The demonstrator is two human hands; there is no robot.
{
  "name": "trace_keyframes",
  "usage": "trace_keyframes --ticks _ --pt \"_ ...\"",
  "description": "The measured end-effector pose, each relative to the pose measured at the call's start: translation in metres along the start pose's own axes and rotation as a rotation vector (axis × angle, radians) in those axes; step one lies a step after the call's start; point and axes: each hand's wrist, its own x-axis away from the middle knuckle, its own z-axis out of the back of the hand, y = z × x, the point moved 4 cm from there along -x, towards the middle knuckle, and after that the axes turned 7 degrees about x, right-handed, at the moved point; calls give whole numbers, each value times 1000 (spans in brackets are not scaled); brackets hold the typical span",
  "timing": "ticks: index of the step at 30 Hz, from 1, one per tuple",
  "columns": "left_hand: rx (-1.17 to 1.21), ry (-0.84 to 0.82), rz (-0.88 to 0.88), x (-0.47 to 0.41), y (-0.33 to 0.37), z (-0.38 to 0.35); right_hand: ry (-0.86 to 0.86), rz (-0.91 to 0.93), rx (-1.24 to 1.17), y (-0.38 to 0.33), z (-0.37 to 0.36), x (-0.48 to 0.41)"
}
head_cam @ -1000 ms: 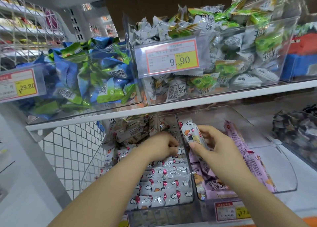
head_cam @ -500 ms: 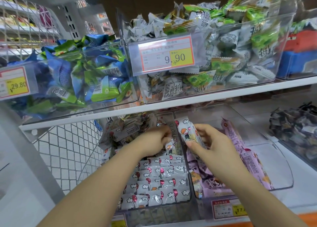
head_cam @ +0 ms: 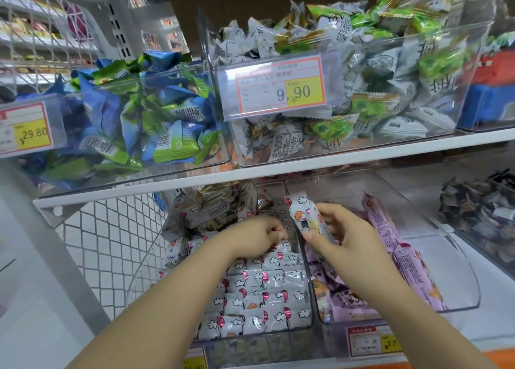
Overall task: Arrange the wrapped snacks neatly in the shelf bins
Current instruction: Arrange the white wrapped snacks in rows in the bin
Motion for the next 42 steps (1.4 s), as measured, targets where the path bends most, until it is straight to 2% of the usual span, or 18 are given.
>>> trace_keyframes --ticks 5,13,16,21,33,36,42 --pt "-1 -69 38 9 -6 1 -3 -9 3 1 0 0" --pt "-15 -68 68 15 -4 -1 -7 -35 -12 -1 -5 0" --pt "27 -18 41 24 -8 12 18 -6 -41 -7 -3 2" --pt "56 194 33 43 -31 31 2 109 -24 -21 -6 7" --pt "-342 346 -14 44 -42 36 72 151 -53 -27 -8 7" --pt "-348 277 21 43 -49 33 98 153 -52 -28 -5 6" --pt "-197 173 65 41 -56 29 -20 254 61 -50 -22 3"
